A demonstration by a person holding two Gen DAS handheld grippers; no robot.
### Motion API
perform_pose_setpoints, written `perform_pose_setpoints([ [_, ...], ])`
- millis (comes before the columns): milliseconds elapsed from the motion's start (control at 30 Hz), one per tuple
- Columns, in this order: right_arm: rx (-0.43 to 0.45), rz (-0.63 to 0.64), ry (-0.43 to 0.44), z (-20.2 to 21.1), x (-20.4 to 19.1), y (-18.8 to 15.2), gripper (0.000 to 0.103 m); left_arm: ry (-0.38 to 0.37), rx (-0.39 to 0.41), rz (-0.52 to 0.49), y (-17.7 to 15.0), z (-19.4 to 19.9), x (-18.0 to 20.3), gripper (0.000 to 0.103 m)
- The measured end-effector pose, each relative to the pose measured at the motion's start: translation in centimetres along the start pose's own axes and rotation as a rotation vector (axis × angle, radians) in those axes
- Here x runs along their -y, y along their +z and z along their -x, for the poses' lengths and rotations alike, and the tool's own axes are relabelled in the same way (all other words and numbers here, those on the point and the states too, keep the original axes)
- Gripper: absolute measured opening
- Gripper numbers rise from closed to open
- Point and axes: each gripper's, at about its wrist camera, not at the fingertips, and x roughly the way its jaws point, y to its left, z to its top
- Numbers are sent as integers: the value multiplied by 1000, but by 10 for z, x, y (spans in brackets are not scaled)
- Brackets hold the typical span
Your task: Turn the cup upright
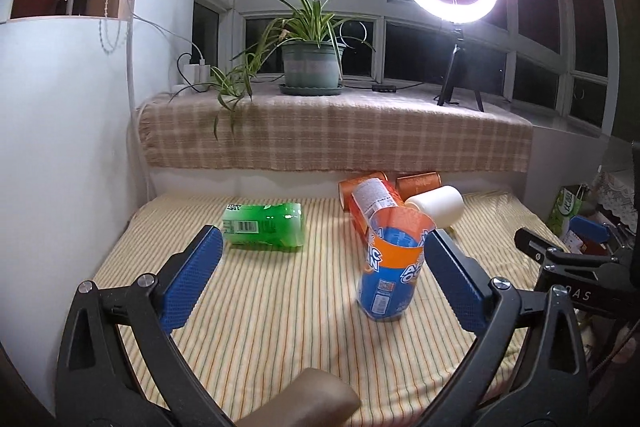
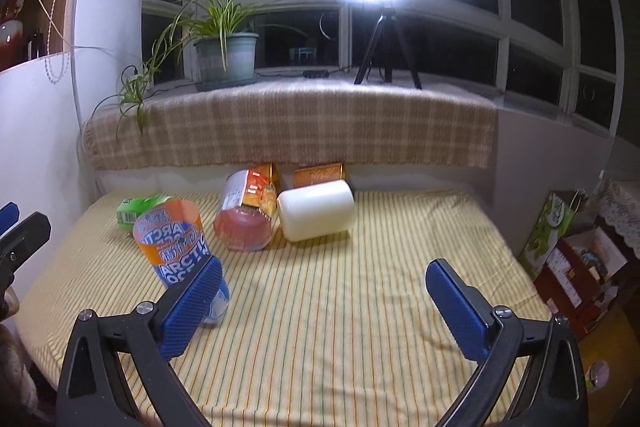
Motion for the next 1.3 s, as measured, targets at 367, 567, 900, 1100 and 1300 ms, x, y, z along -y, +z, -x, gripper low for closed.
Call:
perform_pose_setpoints([
  [367,38,-4,-20,6,-3,4,103,16,4,3,1,5,-3,102],
  [567,45,-3,-23,8,-4,4,103,16,-5,6,1,6,-3,102],
  [900,47,-5,-24,8,-3,4,103,20,0,5,1,6,-3,102],
  [1100,47,-6,-25,9,-3,4,103,22,1,5,1,6,-3,102],
  [1300,47,-6,-25,9,-3,4,103,22,2,5,2,7,-3,102],
])
